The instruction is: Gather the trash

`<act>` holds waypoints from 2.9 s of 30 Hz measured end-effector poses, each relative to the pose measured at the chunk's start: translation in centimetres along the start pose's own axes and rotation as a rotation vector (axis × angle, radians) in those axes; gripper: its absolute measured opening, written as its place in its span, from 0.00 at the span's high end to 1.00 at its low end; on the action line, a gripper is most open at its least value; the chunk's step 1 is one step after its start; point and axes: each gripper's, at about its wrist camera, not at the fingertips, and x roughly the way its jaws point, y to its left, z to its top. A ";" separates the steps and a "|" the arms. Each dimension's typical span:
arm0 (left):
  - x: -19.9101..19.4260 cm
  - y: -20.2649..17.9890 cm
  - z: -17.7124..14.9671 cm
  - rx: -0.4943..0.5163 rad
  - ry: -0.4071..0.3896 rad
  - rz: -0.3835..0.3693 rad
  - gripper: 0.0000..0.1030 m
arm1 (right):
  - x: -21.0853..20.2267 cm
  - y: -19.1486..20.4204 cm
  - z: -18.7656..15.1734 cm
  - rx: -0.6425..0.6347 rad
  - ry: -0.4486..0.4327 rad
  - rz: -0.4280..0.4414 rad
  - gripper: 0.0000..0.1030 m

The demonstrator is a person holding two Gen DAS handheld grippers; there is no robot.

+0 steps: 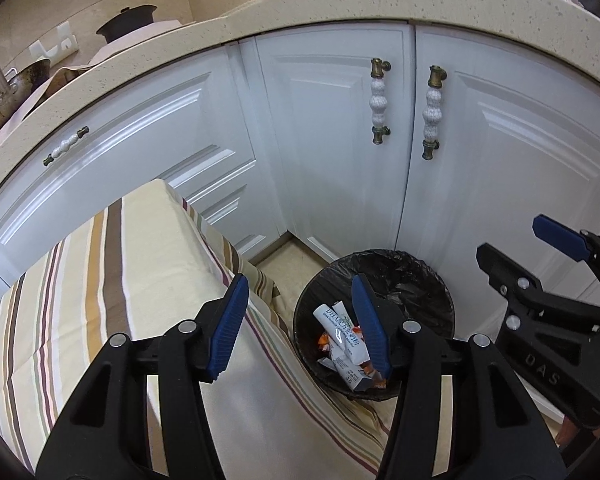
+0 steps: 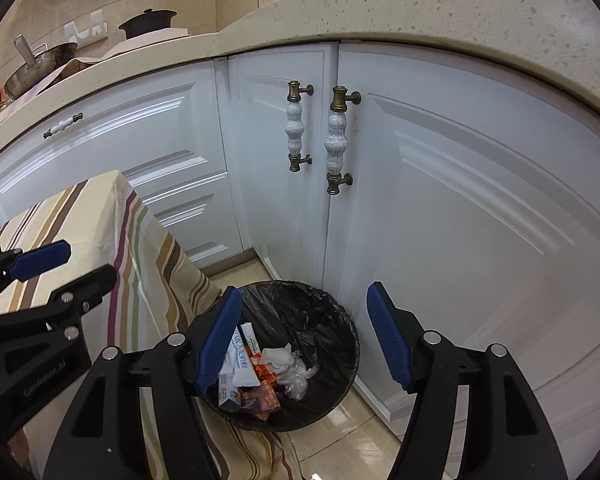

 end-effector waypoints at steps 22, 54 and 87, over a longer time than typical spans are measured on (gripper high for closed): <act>-11.8 4.2 -3.8 -0.082 -0.156 0.054 0.23 | -11.0 3.1 -2.1 -0.034 -0.088 0.044 0.27; -23.8 6.8 -7.8 -0.158 -0.351 0.019 0.12 | -23.6 5.2 -4.3 -0.049 -0.259 -0.012 0.18; -23.4 6.3 -8.3 -0.165 -0.335 0.006 0.12 | -23.8 5.3 -4.6 -0.047 -0.257 -0.025 0.18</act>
